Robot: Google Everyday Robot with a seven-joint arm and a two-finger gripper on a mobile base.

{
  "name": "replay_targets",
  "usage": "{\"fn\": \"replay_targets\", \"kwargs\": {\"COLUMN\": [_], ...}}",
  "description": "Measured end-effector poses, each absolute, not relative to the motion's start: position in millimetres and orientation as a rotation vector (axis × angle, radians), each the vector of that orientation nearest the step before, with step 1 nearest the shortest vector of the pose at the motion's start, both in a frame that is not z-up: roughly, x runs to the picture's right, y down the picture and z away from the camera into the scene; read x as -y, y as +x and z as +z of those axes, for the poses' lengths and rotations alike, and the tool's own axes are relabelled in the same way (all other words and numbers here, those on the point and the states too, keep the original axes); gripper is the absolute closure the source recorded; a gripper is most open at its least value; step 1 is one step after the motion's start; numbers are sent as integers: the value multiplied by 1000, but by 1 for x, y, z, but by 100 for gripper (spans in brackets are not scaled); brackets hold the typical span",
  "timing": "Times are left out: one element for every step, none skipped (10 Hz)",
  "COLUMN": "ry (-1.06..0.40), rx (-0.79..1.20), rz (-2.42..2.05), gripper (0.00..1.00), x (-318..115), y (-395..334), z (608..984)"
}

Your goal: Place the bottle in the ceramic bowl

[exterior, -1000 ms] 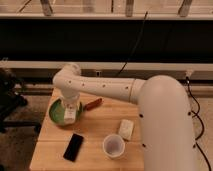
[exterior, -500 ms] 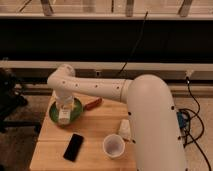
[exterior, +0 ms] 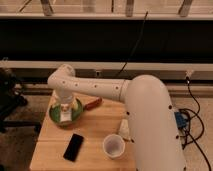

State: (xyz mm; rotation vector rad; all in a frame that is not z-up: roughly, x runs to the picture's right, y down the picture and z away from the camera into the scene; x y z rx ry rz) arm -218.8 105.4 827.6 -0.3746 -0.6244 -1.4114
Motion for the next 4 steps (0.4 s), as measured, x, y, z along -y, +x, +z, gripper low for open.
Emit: {"fn": "replay_targets", "kwargs": {"ry": [-375,-378,-376,-379], "rx": [619,616,617,614], "rz": [-1407,-1407,-1408,-1407], "gripper": [20,20,20,20], "x": [-102,-96,-88,-85], "y": [-214,-213,-215,-213], "z": [827,824,818,816]}}
